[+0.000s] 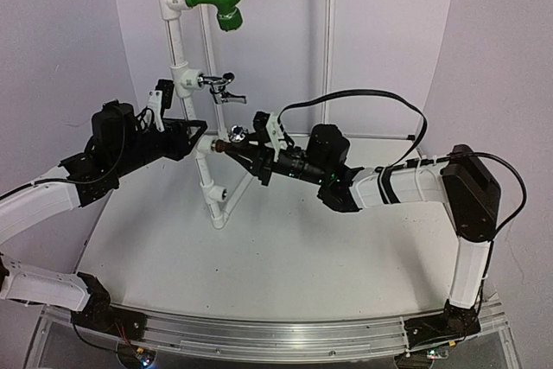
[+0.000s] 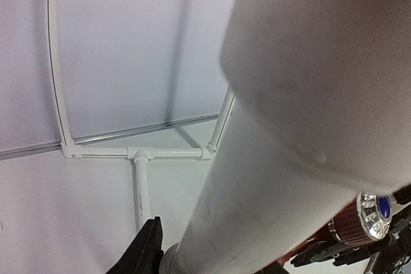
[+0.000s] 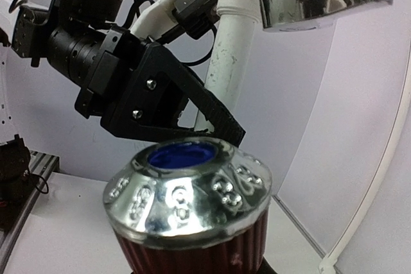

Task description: Install the water faucets

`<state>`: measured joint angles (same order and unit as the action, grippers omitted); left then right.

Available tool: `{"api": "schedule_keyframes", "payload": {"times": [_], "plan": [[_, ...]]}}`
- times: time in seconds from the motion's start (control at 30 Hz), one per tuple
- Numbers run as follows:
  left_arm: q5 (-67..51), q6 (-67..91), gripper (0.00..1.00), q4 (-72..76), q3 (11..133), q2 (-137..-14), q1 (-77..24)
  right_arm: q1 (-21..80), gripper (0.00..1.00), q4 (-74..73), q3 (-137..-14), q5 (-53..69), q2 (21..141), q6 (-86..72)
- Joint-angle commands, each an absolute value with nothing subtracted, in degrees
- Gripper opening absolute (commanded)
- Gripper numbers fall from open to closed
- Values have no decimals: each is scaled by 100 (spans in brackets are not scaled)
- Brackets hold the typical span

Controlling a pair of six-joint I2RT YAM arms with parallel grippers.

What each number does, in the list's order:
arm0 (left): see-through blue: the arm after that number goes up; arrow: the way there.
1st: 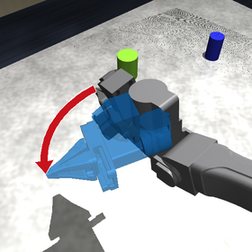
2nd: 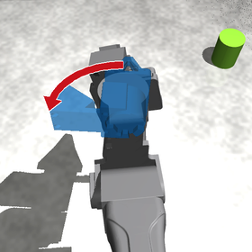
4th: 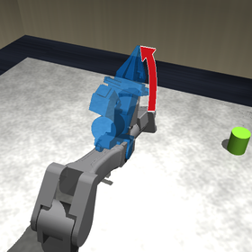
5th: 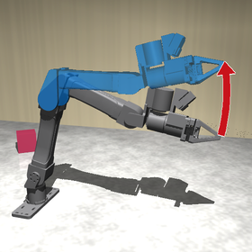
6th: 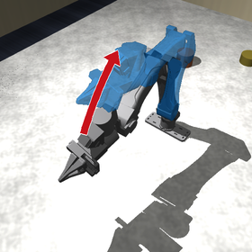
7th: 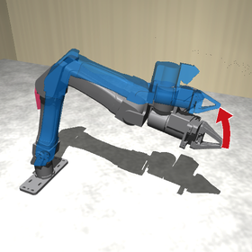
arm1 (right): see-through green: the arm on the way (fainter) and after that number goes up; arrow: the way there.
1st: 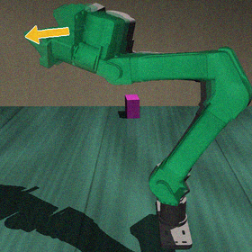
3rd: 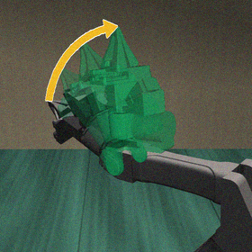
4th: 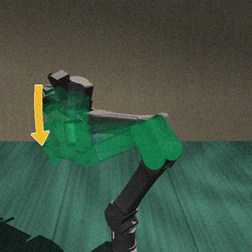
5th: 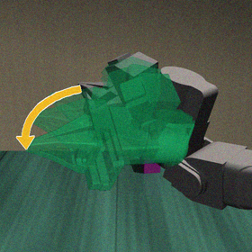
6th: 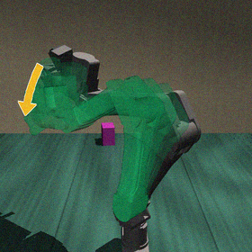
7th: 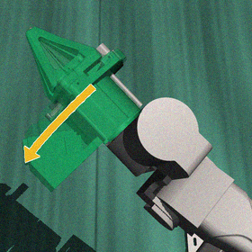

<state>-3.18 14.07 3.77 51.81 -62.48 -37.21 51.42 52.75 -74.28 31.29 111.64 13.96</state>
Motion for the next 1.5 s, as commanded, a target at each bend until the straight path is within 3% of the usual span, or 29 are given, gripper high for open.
{"api": "schedule_keyframes", "payload": {"times": [0.0,0.57,0.87,1.1,1.3,1.37,1.47], "plan": [[-1020,2705,0,-38,5065,-6431,-3953,5129,0,5285,-7787,2480,11420,376],[-462,2727,0,176,5096,-6698,-4189,5133,0,5783,-7699,1749,11733,-3881],[392,2972,0,202,5112,-6856,-4343,5427,0,6280,-7394,985,11717,-5761],[593,3342,0,202,4955,-6710,-4343,5233,0,6386,-6756,868,11376,-5945],[522,3401,1,190,4925,-6626,-4342,5093,0,6223,-6381,1549,10704,-4391],[487,3407,7,176,4928,-6569,-4337,5050,0,5625,-6186,1342,10269,-3684],[255,3369,30,153,4960,-6523,-4342,4998,0,5006,-6001,1365,9792,-2956]]}}
